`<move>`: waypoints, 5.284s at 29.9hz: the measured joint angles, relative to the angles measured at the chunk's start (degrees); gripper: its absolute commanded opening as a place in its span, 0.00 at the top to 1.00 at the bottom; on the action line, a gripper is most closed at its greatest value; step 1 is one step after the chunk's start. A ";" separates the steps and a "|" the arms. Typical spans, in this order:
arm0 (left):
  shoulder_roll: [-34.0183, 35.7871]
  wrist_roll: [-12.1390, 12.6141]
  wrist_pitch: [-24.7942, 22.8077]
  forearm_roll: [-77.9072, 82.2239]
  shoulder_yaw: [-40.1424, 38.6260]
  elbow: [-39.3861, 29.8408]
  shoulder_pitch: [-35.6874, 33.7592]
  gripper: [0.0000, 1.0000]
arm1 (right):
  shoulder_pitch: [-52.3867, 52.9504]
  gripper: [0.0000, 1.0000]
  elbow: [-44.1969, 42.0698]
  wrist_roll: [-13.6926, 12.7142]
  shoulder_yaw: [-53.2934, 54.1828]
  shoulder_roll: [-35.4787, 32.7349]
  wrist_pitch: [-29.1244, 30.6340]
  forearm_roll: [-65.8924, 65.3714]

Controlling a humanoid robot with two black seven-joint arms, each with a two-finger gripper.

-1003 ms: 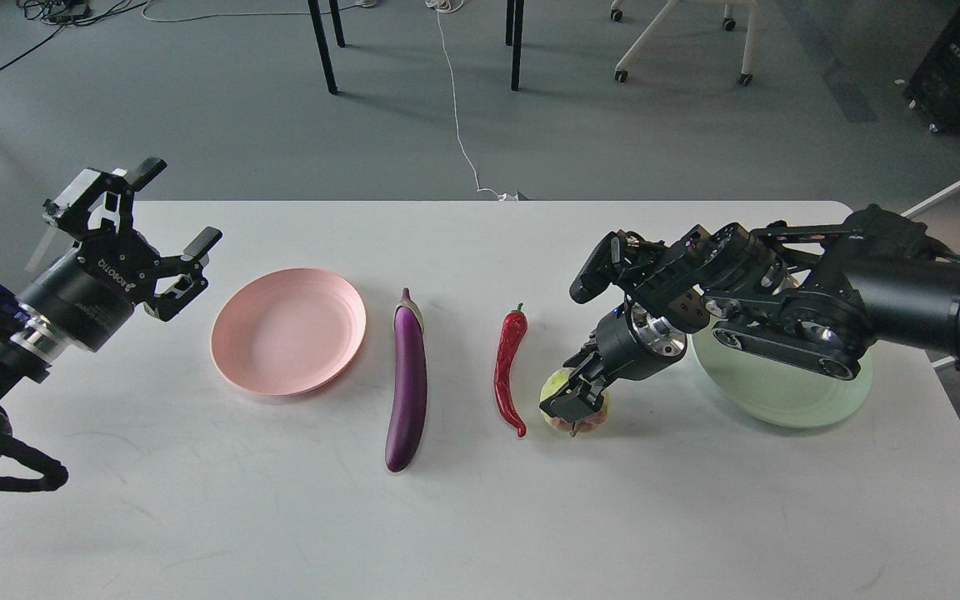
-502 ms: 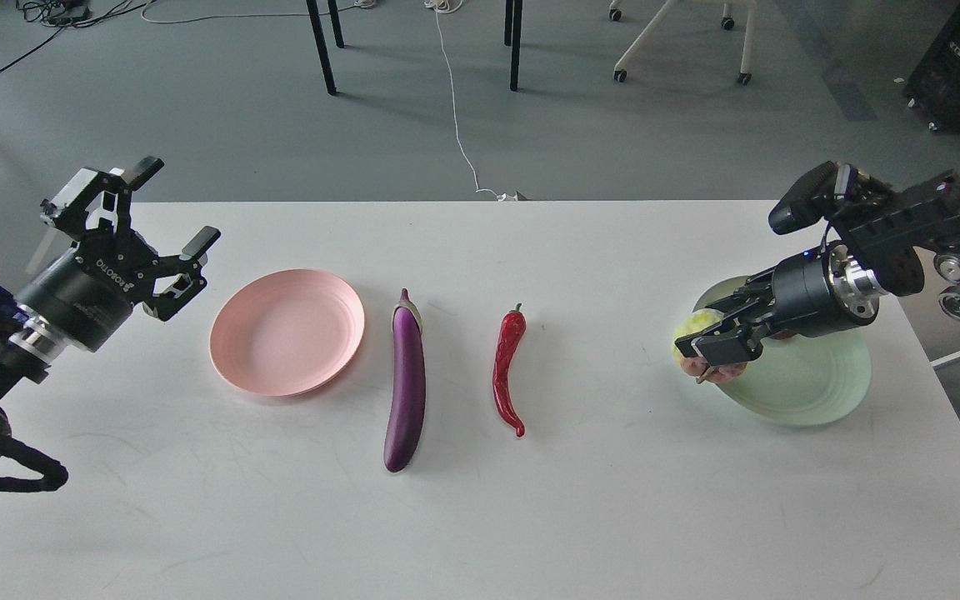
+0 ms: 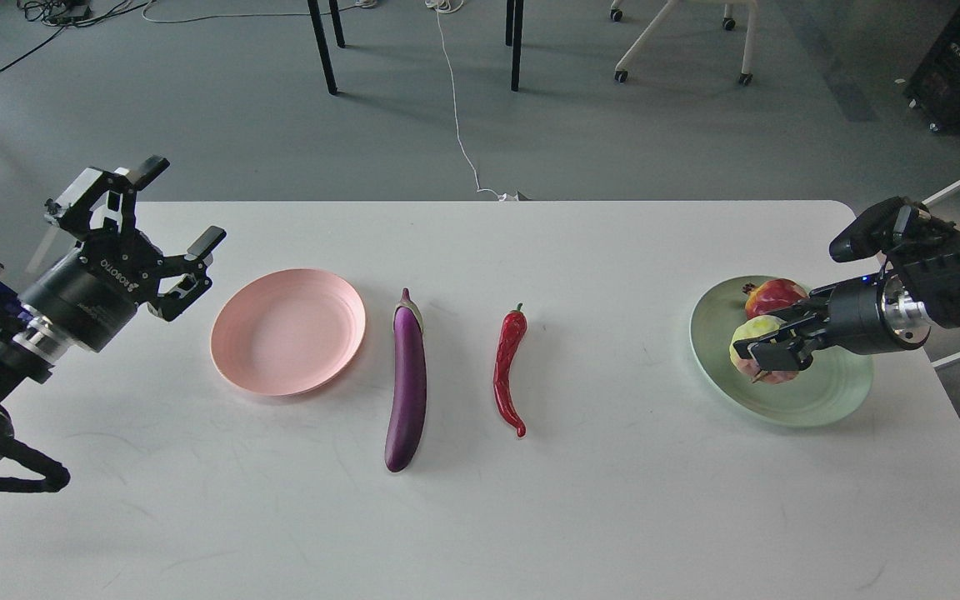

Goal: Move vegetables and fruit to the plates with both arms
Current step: 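Carry the peach onto the green plate and release it, then raise the right gripper away from the green plate, then reach the left gripper over the eggplant toward the red chili pepper, then close the left gripper on the chili pepper and lift it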

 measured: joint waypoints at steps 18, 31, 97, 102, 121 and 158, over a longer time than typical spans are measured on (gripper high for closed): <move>0.08 0.00 0.00 0.00 -0.24 -0.14 0.50 0.01 | 6.34 0.04 3.67 0.00 0.61 3.44 -1.38 2.45; 3.49 0.00 0.00 0.65 -0.41 -0.73 -0.36 0.01 | -4.09 0.03 0.36 0.00 8.85 7.22 -2.18 55.96; -46.82 8.47 9.11 90.63 41.36 37.45 -41.95 0.09 | -32.19 0.03 -11.64 0.01 44.74 11.83 -0.53 94.02; -46.83 8.55 9.25 90.41 42.50 39.86 -41.65 0.14 | -32.49 0.03 -11.51 0.00 44.76 11.77 -0.49 94.02; -46.83 8.32 8.63 86.28 42.25 39.53 -41.53 0.15 | -32.60 0.03 -11.47 0.00 44.75 11.74 -0.44 94.03; -46.83 9.19 8.47 85.25 42.48 39.41 -40.56 0.25 | -33.83 0.03 -11.48 0.00 44.67 11.01 -0.34 94.03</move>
